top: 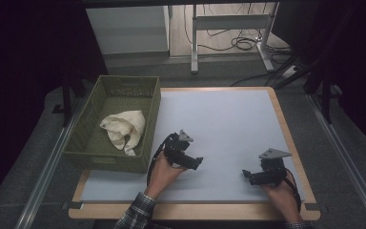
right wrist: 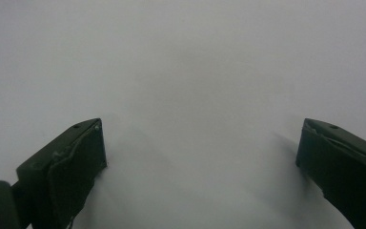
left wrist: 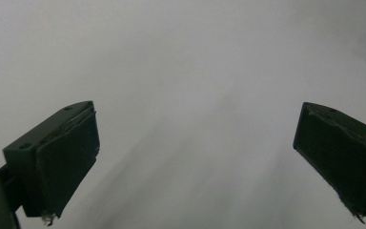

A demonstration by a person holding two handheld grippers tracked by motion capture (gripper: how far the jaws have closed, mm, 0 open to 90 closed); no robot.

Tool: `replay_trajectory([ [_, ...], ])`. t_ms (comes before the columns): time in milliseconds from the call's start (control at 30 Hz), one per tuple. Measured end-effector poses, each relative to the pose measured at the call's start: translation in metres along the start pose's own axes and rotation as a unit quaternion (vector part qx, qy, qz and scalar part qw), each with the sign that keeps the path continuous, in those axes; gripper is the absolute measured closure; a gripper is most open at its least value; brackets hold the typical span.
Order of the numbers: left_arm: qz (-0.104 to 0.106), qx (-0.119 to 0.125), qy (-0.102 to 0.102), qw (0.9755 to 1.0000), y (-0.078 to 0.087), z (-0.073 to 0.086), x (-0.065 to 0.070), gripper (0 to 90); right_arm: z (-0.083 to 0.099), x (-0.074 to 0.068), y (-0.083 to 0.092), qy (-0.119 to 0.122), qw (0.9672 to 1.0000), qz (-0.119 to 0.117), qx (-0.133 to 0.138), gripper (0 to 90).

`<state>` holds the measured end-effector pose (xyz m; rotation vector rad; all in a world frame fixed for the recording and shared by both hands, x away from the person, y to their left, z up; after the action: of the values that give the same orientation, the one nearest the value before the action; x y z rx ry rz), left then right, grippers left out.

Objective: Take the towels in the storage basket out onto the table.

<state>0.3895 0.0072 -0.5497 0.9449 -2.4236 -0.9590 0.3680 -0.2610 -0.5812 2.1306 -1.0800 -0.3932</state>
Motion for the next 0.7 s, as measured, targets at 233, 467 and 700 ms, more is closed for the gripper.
replay_trajectory([
  [233, 0.008, 0.000, -0.013, 0.9999, 0.001, -0.018, 0.001, 1.3, 0.000, 0.000, 0.000, 0.001, 1.0000, 0.000, 0.000, 2.7],
  [467, 0.016, 0.007, -0.022, 0.9996, 0.006, -0.037, 0.001, 0.7, 0.000, 0.000, 0.000, 0.000, 1.0000, 0.000, 0.000, 2.7],
  [700, 0.006, 0.007, -0.033, 0.9994, 0.011, -0.054, -0.005, 0.1, 0.000, 0.000, 0.000, 0.000, 1.0000, 0.000, 0.000, 2.7],
])
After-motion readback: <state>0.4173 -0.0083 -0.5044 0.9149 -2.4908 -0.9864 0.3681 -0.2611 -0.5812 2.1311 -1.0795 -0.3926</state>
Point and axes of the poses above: each handheld gripper's, and its own axes: y roughly backward along the jaws, z roughly out of its underside, x roughly to its right, the point moved 7 cm from there along -y, roughly forward along the jaws
